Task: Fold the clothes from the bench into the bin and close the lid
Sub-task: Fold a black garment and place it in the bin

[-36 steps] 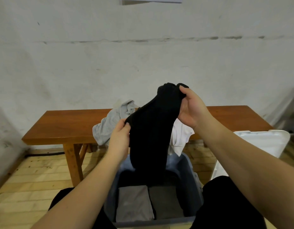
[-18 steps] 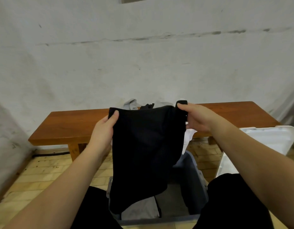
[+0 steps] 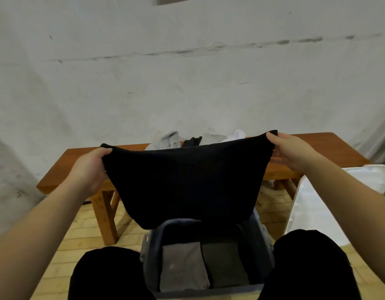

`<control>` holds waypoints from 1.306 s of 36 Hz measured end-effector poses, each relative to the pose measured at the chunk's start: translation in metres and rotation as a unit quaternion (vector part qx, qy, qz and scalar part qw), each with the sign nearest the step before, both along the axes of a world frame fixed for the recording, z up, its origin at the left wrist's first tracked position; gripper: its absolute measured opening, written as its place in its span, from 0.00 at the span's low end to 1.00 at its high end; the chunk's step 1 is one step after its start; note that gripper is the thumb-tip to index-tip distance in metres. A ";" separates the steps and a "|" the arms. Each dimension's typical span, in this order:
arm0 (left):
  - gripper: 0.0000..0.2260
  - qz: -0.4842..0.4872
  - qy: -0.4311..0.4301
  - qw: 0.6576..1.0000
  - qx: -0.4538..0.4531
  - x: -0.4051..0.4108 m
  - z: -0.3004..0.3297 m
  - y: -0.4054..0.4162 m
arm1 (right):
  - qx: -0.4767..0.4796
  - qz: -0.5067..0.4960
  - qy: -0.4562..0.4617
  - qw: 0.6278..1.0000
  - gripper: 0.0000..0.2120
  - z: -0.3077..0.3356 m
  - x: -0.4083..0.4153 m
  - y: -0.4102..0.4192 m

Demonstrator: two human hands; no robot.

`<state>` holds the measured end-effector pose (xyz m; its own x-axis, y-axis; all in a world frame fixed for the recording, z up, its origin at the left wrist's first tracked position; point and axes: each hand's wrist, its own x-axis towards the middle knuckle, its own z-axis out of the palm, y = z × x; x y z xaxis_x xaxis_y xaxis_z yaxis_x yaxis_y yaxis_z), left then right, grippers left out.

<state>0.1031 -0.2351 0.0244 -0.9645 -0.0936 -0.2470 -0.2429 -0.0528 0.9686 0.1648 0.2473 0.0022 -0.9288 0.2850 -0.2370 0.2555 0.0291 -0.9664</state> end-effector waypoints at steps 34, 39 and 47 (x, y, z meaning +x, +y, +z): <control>0.11 -0.093 0.108 0.939 -0.312 -0.007 0.005 -0.025 | 0.472 0.137 0.025 0.871 0.09 0.021 0.007 0.004; 0.07 -0.034 0.195 0.883 -0.425 -0.002 0.017 -0.020 | 0.517 0.090 0.048 0.850 0.10 0.031 0.003 0.007; 0.07 0.017 0.214 0.917 -0.335 -0.012 0.034 -0.031 | 0.178 -0.003 0.109 0.978 0.13 0.044 0.009 0.006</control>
<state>0.0911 -0.2663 0.0583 -0.9534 -0.1176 0.2779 0.1584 0.5890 0.7925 0.1735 0.2536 0.0467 -0.9444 0.3182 0.0824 0.0451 0.3736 -0.9265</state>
